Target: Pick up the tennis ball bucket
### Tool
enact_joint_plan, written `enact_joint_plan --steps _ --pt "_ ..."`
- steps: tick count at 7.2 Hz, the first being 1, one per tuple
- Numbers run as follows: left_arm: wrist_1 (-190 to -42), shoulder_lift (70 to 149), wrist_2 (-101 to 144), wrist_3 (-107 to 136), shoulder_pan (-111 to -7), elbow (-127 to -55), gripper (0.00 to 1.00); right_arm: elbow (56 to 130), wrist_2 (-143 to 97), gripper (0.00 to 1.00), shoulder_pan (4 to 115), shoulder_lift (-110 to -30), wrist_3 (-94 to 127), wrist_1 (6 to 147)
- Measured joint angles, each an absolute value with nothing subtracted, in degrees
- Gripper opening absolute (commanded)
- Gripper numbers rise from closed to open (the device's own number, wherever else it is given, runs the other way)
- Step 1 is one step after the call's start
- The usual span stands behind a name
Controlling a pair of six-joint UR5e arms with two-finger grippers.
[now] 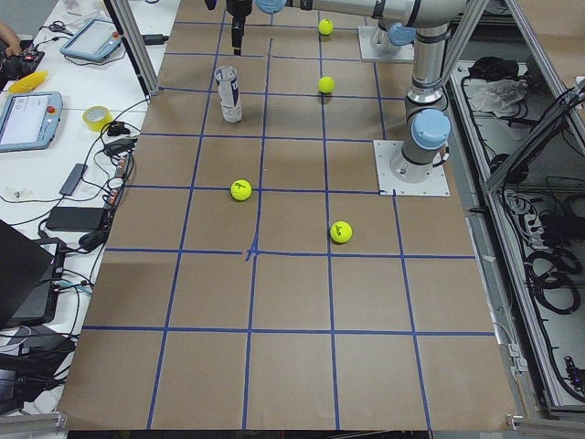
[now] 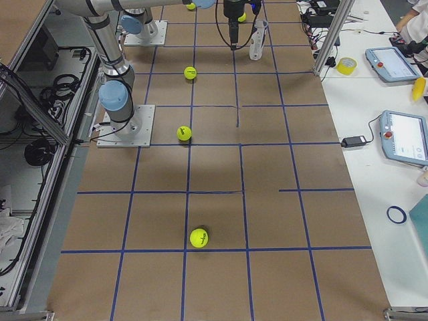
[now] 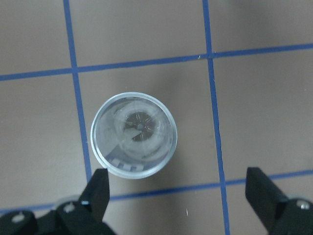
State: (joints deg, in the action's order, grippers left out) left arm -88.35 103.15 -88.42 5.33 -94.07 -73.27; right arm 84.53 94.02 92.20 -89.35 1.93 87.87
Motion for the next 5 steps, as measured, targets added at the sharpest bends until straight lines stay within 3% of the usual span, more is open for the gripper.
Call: enact_joint_plan --steps 5 --pt "-93.70 92.92 -88.55 4.67 -86.17 -83.78 1.00 84.25 90.17 1.00 91.37 -89.60 2.09 88.55"
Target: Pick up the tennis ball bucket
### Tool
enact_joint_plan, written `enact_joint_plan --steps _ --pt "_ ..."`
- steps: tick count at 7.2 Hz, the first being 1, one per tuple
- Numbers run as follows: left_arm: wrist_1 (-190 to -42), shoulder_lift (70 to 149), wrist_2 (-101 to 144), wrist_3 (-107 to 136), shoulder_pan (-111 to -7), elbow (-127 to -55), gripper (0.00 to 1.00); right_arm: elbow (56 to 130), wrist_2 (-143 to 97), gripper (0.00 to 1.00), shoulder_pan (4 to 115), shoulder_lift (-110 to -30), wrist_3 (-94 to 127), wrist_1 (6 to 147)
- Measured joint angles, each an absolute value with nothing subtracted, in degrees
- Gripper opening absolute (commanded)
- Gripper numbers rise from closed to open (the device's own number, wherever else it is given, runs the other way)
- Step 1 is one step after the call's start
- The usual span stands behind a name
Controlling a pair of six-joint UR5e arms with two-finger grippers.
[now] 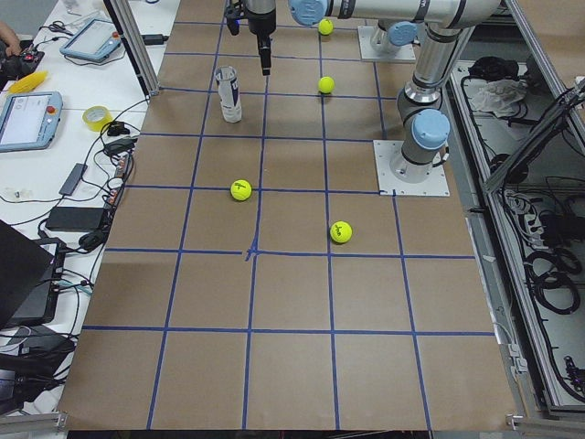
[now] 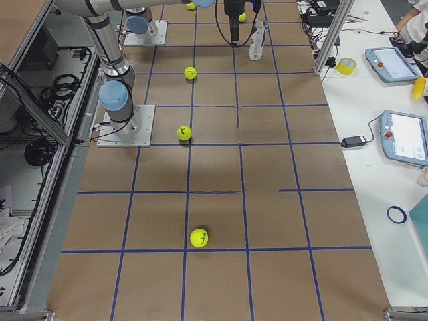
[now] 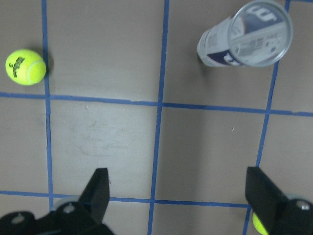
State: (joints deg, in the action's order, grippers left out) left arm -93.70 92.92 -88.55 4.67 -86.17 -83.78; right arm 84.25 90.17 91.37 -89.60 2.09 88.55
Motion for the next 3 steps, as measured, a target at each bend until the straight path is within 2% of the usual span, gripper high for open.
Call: enact_joint_plan --steps 3 --pt "-93.77 90.59 -88.59 4.57 -85.72 -85.89 1.00 84.20 90.30 1.00 89.96 -89.58 1.74 88.48"
